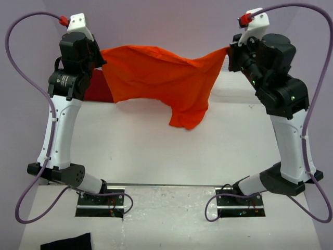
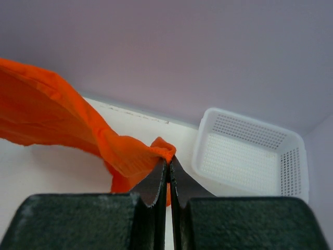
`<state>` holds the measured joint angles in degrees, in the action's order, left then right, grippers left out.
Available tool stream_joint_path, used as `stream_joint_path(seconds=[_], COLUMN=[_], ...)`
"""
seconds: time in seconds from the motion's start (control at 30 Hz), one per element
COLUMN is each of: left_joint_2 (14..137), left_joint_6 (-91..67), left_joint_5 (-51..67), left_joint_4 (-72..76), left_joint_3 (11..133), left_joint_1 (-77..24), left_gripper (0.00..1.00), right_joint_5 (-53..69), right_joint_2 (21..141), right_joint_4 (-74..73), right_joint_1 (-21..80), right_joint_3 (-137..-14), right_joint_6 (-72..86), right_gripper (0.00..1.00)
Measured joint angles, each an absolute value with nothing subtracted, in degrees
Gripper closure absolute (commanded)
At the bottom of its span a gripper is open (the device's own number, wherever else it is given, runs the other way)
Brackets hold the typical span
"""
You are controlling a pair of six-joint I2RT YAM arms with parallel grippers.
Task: Fold and stack the t-shirts
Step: Flatten out the tshirt
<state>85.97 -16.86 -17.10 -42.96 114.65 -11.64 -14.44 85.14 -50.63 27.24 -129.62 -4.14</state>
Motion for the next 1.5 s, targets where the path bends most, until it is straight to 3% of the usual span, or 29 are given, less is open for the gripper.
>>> stream_joint_path(seconds=[0.47, 0.83, 1.03, 1.3, 1.5], left_joint_2=[63.1, 63.5, 73.5, 98.2, 103.1], left_joint_6=[-16.9, -17.4, -17.4, -17.1, -16.9], left_joint_5=[-8.2, -4.7, -5.6, -6.4, -5.5], left_joint_4=[-46.1, -47.7, -46.3, -45.9, -45.8], left_joint_3=[116.8, 122.5, 119.1, 125.0, 125.2], left_joint_1=[-11.6, -11.6, -11.6, -9.3, -3.8], left_gripper=[1.0, 1.0, 1.0, 1.0, 1.0], right_joint_5=[-14.1, -9.5, -9.6, -9.3, -8.0], right_joint_2=[62.7, 61.6, 68.6, 92.1, 102.3], right_joint_4=[-51.6, -53.4, -52.3, -49.7, -49.6], right_joint_1=[32.0, 32.4, 32.4, 30.5, 25.7], right_joint_3=[-130.3, -135.7, -134.4, -141.6, -141.4], right_joint_6=[-3.3, -1.0, -1.7, -4.3, -4.6], right_gripper=[1.0, 1.0, 1.0, 1.0, 1.0])
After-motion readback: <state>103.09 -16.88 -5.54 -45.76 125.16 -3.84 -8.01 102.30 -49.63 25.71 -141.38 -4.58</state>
